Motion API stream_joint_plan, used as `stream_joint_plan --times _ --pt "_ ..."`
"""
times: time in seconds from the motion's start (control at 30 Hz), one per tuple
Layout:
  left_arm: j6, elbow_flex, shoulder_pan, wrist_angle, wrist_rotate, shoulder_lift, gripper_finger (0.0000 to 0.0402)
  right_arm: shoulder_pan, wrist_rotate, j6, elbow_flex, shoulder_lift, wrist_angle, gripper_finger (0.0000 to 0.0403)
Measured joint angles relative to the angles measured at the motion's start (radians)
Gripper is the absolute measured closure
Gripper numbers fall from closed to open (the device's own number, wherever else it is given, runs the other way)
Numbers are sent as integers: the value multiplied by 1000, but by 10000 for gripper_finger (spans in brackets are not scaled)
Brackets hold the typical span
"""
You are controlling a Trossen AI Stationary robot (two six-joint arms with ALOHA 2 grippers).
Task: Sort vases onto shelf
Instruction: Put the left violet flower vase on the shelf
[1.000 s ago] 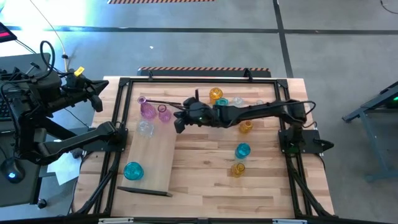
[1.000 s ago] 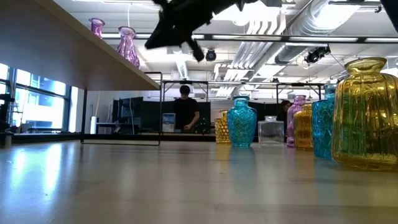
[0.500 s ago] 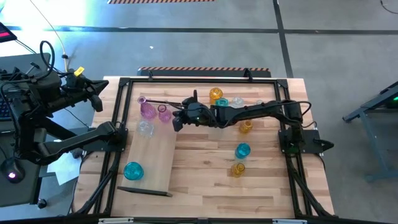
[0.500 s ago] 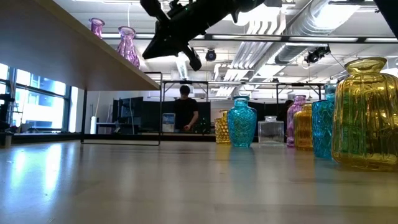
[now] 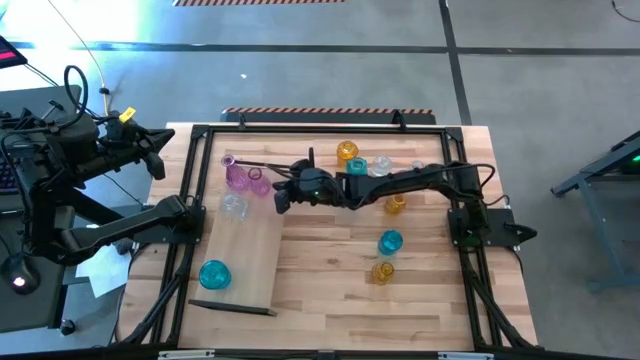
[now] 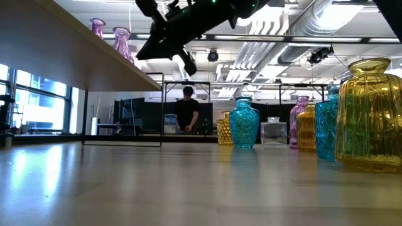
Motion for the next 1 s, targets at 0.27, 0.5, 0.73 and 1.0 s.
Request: stream_joint_plan --times 0.27,0.5,0.73,1.0 --pt "2 0 0 0 0 0 401 -1 -15 10 0 0 34 403" --pt "0 0 0 0 0 0 401 7 -17 26 0 0 34 403" --pt "0 0 0 0 0 0 401 7 -43 36 0 0 34 403" --pt "-11 0 0 0 0 0 401 4 -46 56 0 0 34 403"
